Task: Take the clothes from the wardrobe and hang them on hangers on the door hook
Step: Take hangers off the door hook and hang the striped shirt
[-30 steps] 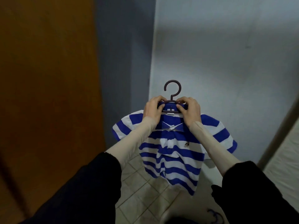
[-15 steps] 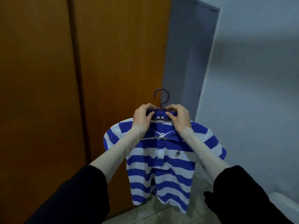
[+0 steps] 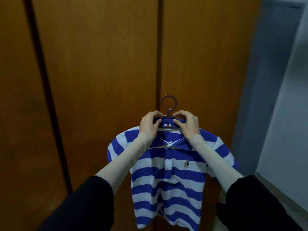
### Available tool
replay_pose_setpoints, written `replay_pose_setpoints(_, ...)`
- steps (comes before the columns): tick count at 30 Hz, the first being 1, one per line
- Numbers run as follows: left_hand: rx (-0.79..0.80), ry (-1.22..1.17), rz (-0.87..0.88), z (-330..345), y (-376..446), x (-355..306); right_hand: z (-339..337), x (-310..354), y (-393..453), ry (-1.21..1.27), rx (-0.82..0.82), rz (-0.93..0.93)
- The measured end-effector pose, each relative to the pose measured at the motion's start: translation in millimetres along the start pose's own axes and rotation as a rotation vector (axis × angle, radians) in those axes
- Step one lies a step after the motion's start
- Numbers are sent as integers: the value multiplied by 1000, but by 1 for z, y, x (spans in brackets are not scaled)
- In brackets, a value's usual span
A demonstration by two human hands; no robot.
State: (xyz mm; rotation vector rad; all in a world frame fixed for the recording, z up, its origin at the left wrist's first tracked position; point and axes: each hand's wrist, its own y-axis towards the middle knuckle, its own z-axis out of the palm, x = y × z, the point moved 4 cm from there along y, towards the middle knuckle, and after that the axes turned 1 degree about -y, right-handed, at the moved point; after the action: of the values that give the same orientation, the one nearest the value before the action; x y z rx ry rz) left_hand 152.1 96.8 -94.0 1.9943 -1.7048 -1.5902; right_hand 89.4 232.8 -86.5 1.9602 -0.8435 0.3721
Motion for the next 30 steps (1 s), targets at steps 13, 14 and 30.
replay_pose_setpoints(13, -204, 257, 2, -112, 90, 74, 120, 87, 103, 99, -34, -153)
replay_pose_setpoints(14, -225, 275, 8, -118, 99, 76, 125, 92, 115, 100, -38, -173)
replay_pose_setpoints(30, -536, 596, 275, -233, 251, 47, 126, 223, 289, -15, -198, -601)
